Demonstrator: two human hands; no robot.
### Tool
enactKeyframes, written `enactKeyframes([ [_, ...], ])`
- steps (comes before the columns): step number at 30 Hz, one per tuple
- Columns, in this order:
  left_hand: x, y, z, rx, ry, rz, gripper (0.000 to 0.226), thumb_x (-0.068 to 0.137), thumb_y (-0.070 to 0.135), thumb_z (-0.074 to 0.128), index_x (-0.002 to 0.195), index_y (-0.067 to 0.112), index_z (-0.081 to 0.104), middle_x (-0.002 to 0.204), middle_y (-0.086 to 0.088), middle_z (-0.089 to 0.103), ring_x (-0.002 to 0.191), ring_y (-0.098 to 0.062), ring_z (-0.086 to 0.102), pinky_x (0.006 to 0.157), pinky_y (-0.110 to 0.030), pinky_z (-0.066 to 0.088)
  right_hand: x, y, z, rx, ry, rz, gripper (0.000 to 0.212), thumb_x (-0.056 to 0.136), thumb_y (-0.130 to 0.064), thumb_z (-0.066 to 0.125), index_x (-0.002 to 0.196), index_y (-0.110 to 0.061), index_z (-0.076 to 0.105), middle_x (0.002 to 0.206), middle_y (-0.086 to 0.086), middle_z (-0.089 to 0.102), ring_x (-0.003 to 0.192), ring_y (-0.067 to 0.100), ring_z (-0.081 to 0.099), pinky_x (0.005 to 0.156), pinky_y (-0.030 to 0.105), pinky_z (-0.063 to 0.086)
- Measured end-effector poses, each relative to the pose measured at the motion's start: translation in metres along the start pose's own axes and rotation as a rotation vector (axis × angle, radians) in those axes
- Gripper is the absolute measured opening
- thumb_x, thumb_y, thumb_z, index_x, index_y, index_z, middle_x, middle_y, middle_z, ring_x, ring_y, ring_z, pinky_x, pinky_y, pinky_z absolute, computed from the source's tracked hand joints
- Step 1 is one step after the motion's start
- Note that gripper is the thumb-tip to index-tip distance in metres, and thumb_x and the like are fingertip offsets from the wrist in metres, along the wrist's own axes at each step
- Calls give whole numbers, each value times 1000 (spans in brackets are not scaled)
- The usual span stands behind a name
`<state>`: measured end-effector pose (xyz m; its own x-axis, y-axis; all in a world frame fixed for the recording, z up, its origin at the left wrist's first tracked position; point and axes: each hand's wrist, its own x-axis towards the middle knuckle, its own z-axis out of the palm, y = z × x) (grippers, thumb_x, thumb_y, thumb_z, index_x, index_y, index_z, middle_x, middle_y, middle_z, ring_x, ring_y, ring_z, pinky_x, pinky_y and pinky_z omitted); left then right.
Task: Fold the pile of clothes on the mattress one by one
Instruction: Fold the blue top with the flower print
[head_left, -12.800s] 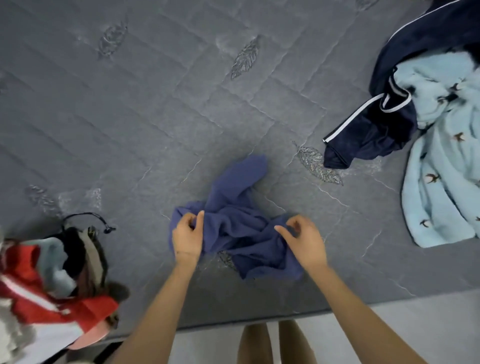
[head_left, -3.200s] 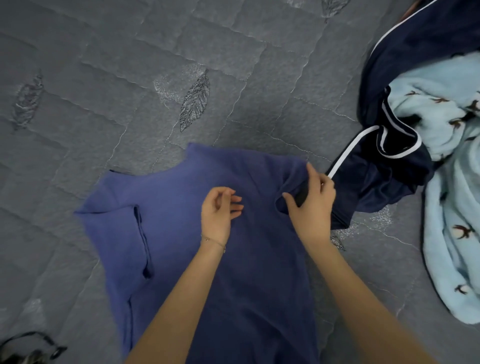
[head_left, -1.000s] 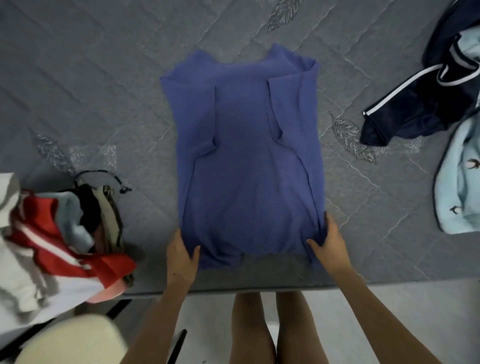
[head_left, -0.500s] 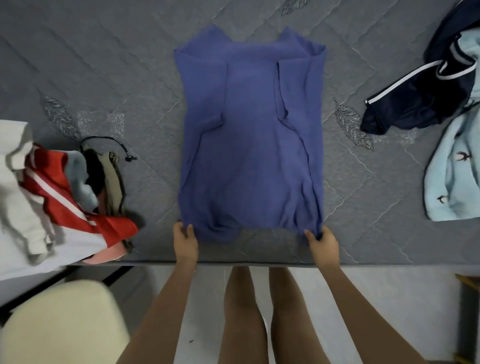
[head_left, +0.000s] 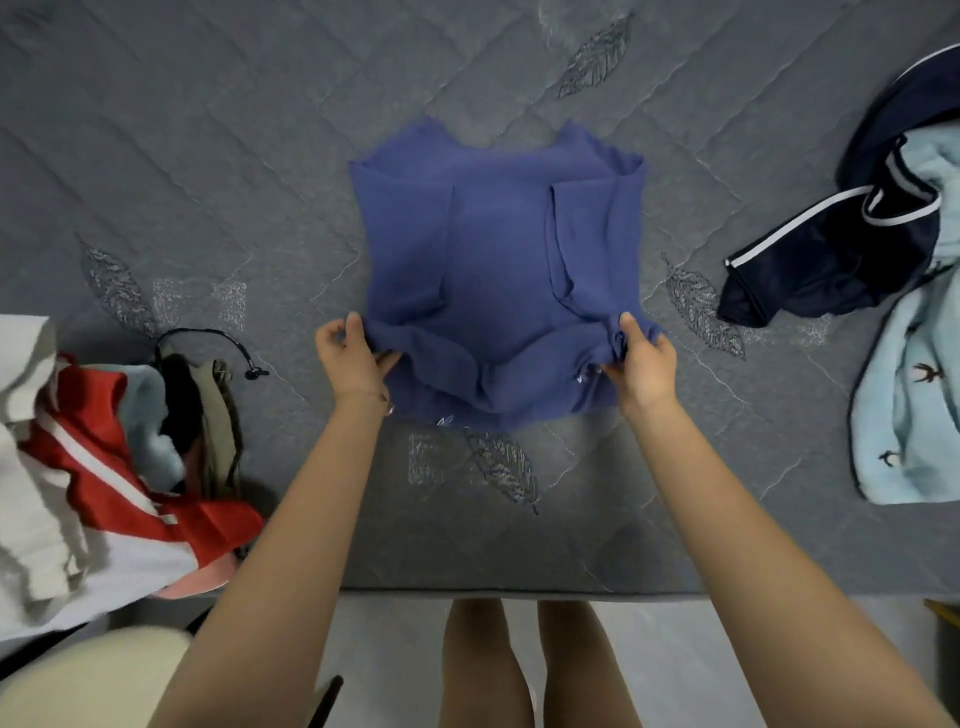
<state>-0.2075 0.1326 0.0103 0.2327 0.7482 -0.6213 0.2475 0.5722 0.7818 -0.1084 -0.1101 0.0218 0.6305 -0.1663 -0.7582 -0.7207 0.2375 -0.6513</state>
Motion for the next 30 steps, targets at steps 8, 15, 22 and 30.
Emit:
enactKeyframes([
  [8,43,39,79,-176,-182,-91,19,96,5,53,78,8,51,88,-8,62,80,-21,63,74,-36,57,51,-58,66,119,7,-65,18,95,-12,59,80,-16,50,79,1,61,58,6,62,51,19,51],
  [15,90,65,110,-217,-147,-61,20,102,9,40,86,7,51,91,-7,59,81,-17,62,85,-37,52,98,-93,94,98,51,-51,15,103,-16,43,88,-18,44,80,2,56,65,13,58,49,21,52],
  [22,145,105,140,-473,-152,-223,23,105,13,34,97,-2,50,110,-23,59,127,-32,49,107,-36,39,136,-126,123,399,-53,16,28,107,-18,26,120,-6,47,104,8,65,88,24,68,89,34,55],
  [30,166,81,164,-190,-212,86,17,102,5,39,119,5,39,109,-8,55,107,-18,56,93,-27,48,170,-130,136,-19,-82,-138,42,104,-18,37,145,-15,31,108,-3,62,90,13,60,77,24,48],
])
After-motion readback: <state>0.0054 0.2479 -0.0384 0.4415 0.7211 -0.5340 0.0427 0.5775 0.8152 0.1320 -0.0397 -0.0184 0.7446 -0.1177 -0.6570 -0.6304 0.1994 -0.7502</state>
